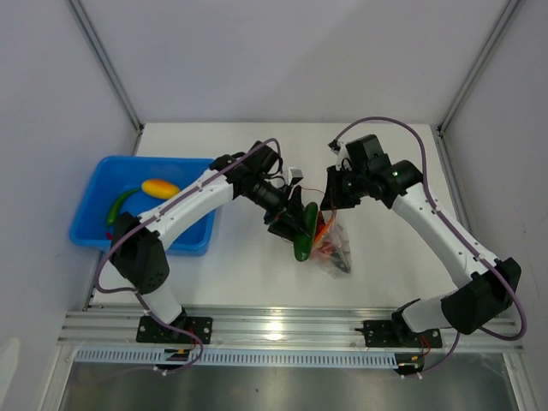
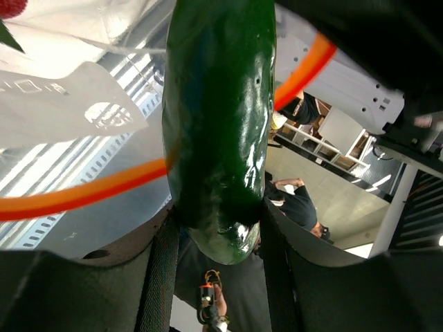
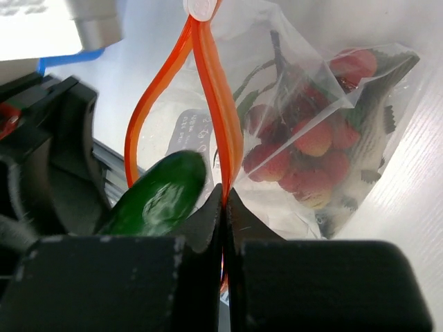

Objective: Place the food in the zip-top bag and seal the zipper
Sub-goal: Place the fake vegetable in the zipper food storage bag.

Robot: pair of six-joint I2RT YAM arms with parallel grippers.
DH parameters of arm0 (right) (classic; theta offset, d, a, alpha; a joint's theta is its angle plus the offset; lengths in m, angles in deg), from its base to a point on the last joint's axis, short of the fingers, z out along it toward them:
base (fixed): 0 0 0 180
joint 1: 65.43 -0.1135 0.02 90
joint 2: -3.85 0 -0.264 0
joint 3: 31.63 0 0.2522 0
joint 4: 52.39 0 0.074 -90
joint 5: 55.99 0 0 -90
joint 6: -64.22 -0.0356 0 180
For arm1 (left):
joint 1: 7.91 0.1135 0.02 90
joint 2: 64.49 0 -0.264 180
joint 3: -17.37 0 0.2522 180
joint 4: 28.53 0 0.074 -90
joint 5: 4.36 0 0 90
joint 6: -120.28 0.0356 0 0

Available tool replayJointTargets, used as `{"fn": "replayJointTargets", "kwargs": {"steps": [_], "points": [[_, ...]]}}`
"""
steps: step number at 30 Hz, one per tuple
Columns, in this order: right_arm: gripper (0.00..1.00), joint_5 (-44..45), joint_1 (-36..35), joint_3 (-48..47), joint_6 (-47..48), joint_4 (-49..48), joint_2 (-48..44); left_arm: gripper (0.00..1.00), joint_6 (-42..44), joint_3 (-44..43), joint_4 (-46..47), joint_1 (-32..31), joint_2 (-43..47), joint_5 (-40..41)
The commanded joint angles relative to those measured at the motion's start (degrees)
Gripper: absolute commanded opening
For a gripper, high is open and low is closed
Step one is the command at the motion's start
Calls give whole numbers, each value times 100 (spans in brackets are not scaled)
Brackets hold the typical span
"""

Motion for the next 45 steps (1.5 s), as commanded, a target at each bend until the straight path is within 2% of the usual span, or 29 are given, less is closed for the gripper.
{"fn": "replayJointTargets", "kwargs": {"steps": [1,8,12,17,20,23,28,34,38,45], "points": [[0,129,-240,61,187,-213,-274,1,-249,-86,134,-2,-135,-140],[0,128,-557,175,284,-257,-494,1,-566,-157,346,112,-364,-150],[0,155,-557,272,266,-240,-635,1,-653,-8,319,226,-382,439],[0,-64,-557,377,152,-274,-688,1,-1663,1072,1505,446,-127,554],[0,-179,-557,369,91,-318,-688,1,-1883,1109,1656,447,-39,895],[0,-258,-557,272,20,-327,-600,11,-2086,1083,1761,447,31,1098],[0,-293,-557,167,-76,-319,-433,12,-2175,741,1815,359,-30,1169],[0,-346,-540,53,-200,-380,-310,34,-1595,116,1305,78,-267,1257],[0,-486,-399,-53,-287,-398,-292,44,-866,-436,596,-124,-452,1196],[0,-908,172,-106,-551,-424,-319,67,-145,-307,232,-195,-321,1222]]}}
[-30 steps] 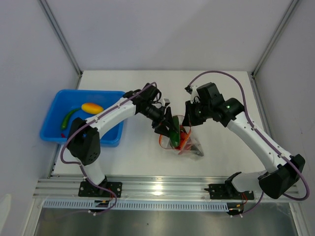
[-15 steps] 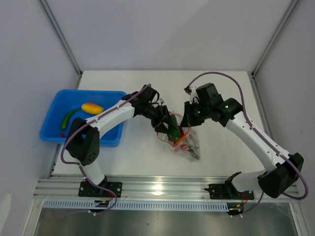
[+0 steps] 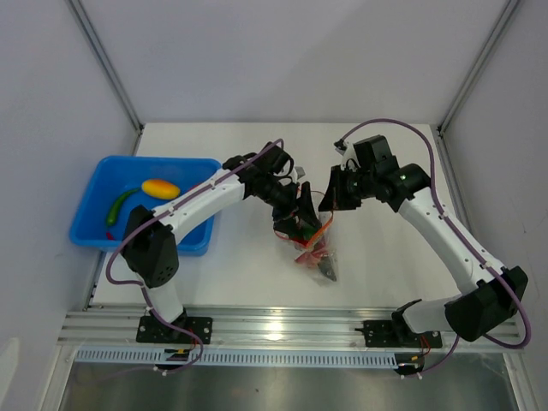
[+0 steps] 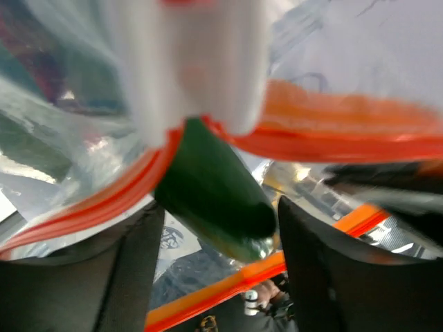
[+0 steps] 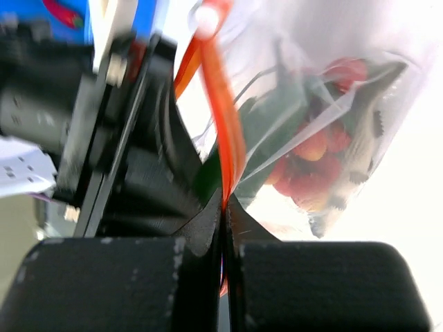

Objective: Place the food in the zip-top bag and seal the zipper
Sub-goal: Place the fake vegetable in the zipper food storage bag.

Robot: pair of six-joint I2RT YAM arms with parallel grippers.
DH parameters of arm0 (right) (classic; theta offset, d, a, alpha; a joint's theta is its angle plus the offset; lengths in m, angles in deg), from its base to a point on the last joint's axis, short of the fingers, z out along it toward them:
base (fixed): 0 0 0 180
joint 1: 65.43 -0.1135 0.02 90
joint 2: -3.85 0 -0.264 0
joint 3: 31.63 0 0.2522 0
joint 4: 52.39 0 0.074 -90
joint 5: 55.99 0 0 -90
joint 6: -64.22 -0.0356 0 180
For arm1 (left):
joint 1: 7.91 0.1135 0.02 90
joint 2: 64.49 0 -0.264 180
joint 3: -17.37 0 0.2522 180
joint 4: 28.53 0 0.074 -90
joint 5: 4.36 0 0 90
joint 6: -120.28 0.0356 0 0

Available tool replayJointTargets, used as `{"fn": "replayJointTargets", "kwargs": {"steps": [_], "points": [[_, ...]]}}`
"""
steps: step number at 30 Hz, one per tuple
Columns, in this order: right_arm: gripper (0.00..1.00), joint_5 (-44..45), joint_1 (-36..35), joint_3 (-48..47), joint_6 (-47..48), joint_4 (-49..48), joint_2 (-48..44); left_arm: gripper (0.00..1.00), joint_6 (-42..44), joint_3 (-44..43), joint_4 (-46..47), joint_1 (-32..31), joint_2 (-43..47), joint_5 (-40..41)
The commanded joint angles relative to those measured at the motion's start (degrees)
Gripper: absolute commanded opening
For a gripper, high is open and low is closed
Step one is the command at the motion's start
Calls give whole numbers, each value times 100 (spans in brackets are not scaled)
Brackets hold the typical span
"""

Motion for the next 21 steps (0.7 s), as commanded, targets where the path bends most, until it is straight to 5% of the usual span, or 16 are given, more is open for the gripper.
{"fn": "replayJointTargets", "kwargs": {"steps": [1,9,21], "points": [[0,-369,148,-331,-204,-256,-8,70,518,-16,-218,-42,204,-72],[0,-404,219,-262,-256,-159,-43,86,974,91,-121,-16,723,288],[0,-351,219,-85,-265,-115,-158,87,1274,161,-411,247,1776,1780]]}}
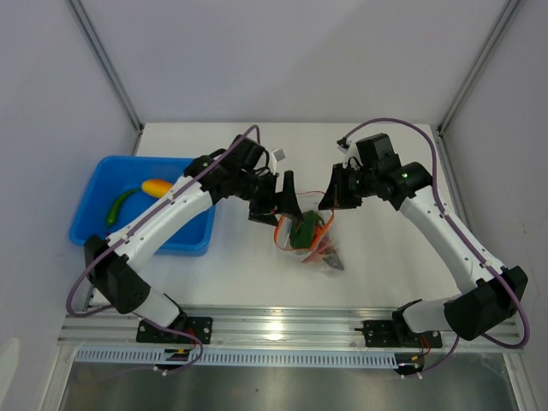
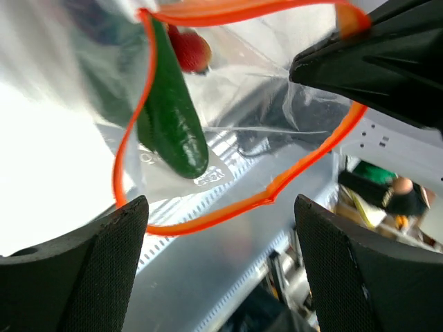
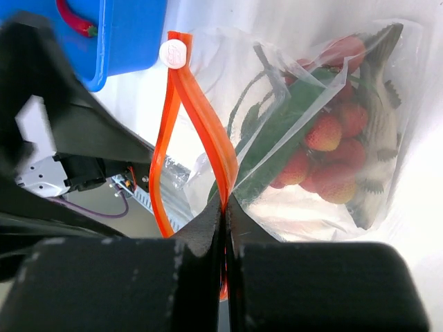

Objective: Place the food in the zip-top bag and seal the zipper
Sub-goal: Place the fake vegetable in the zipper food storage bag.

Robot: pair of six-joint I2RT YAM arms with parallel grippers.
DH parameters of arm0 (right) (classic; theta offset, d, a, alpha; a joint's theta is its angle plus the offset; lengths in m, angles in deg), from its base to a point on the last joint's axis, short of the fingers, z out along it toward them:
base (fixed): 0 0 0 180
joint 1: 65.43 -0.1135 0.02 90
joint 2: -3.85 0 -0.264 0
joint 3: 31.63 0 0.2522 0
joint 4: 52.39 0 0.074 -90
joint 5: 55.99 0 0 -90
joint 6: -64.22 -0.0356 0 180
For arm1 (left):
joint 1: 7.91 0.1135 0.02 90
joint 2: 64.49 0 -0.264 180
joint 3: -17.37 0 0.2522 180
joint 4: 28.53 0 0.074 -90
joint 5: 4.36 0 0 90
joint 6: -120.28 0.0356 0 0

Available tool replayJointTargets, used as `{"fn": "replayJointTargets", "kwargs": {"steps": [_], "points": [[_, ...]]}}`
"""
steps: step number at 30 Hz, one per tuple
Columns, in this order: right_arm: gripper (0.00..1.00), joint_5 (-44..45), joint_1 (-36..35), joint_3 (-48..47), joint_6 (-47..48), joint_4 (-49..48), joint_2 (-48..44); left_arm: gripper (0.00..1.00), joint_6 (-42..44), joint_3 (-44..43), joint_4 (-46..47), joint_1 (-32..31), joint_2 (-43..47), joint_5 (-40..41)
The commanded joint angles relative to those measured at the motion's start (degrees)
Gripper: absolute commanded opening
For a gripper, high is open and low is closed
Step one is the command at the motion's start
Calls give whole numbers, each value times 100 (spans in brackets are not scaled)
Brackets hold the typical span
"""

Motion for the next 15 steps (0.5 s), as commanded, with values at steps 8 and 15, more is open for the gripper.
{"fn": "replayJointTargets", "kwargs": {"steps": [8,15], "points": [[0,-100,31,-72,17,51,-204,84,-266,378,-30,1526,1311,2110],[0,-117,31,-134,166,262,-90,83,-1181,1661,647,3154,1840,2507]]}}
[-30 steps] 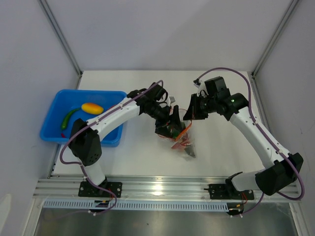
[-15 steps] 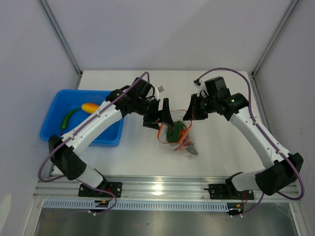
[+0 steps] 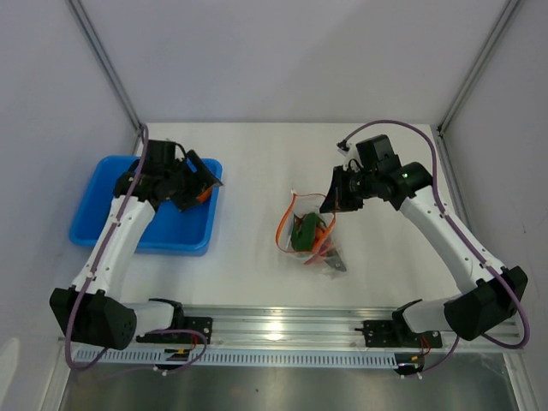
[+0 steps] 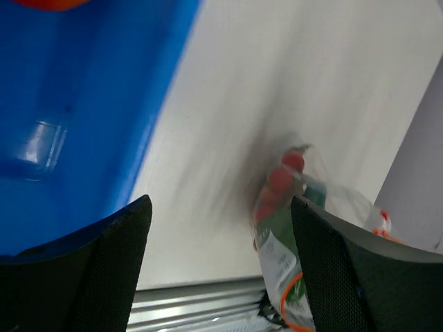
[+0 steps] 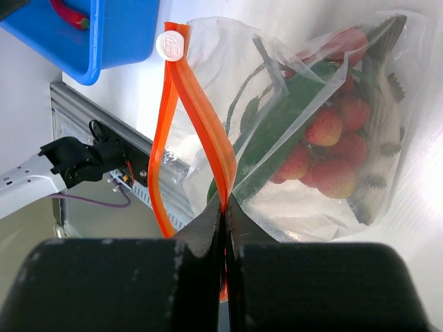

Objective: Place the food in the zip-top bag and seal the zipper
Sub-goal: Place the fake vegetable in the zipper food storage bag, then pick up the fake fruit from the bin.

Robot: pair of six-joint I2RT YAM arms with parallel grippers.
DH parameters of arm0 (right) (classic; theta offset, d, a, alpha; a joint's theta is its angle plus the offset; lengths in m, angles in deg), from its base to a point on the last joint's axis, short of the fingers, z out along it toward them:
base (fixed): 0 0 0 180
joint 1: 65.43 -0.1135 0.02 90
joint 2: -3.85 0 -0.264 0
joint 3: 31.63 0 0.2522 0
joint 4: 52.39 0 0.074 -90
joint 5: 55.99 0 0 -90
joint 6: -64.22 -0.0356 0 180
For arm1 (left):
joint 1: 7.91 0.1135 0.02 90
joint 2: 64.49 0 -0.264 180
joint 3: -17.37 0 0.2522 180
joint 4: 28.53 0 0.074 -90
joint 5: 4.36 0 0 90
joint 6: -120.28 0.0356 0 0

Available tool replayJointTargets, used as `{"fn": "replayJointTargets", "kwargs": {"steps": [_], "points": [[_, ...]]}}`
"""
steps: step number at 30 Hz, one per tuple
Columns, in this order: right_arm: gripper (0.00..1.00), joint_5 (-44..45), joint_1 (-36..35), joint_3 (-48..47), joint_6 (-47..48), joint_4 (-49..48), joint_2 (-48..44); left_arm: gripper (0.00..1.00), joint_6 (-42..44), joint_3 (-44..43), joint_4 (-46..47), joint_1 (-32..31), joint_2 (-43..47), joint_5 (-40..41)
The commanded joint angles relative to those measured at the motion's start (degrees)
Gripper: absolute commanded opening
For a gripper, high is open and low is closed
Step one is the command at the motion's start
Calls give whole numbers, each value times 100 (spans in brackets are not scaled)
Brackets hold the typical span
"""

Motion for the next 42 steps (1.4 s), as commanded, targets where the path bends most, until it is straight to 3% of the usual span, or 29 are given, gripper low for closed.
{"fn": "replayJointTargets", "kwargs": {"steps": [1,5,10,16,22,25,32,35,39,42], "points": [[0,-115,31,-195,171,114,-55,82,-569,433,399,584,95,374],[0,-150,40,-424,259,369,174,81,-823,777,1012,1584,25,198],[0,-194,66,-582,426,571,490,80,-1237,1277,1847,2377,-133,575],[0,-177,110,-529,531,607,745,84,-1984,1437,2481,2966,-492,1673],[0,-133,136,-354,663,545,973,86,-2476,1085,2499,3485,-1055,2035],[0,-133,224,-397,725,536,1141,86,-2398,1015,2622,3661,-1240,2131],[0,-256,435,-415,786,554,1527,87,-653,471,3070,3969,-1697,2535],[0,-238,479,-398,821,598,1659,92,-498,5,2642,4075,-2057,2773],[0,-300,602,-432,804,589,1800,86,-1674,-295,1316,4374,-2523,2386],[0,-344,672,-529,813,589,1940,85,-2387,3,1356,4356,-2542,2430]]}}
